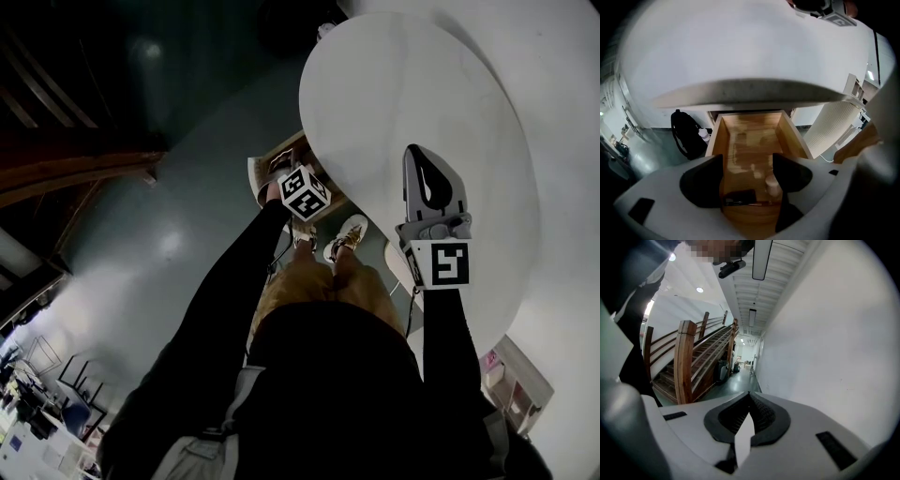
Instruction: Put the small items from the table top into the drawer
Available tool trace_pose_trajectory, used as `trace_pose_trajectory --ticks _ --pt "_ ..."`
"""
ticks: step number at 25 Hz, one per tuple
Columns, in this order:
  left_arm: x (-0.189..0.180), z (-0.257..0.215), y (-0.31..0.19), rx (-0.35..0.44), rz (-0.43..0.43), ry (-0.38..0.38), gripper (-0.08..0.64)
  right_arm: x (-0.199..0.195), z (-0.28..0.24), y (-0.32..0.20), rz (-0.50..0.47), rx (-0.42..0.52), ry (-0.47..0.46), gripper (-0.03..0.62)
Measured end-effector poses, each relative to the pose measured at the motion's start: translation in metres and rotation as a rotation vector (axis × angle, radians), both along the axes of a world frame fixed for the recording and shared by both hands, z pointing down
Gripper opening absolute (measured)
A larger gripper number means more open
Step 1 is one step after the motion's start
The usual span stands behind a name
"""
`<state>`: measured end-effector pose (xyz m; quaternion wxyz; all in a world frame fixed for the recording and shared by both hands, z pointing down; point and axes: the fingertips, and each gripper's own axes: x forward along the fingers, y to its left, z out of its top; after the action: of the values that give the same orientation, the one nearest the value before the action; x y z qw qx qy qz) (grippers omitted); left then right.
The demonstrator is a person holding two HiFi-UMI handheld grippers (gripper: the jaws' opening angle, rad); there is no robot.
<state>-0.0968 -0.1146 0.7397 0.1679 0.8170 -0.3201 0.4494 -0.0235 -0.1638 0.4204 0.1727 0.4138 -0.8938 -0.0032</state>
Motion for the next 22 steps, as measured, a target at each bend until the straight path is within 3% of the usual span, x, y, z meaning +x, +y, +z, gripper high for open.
trace_pose_trajectory --ticks 6,12,17,22 --pt "-0.023 -0.032 0.01 0.033 -0.041 -0.006 0.347 -0.022 -0.018 0.0 -0.025 0.037 -0.055 0.026" --pt "-0.051 -0.086 0.008 0.123 -0.14 0.014 0.347 -0.042 -0.046 0.001 -0.077 0.089 -0.103 0.026" --pt "-0.073 -0.141 -0.003 0.243 -0.208 0.053 0.347 -0.058 -0.046 0.009 -0.126 0.117 -0.098 0.026" --pt "-0.092 -0.224 -0.018 0.411 -0.265 0.109 0.347 -0.069 -0.061 0.015 -0.152 0.155 -0.12 0.026"
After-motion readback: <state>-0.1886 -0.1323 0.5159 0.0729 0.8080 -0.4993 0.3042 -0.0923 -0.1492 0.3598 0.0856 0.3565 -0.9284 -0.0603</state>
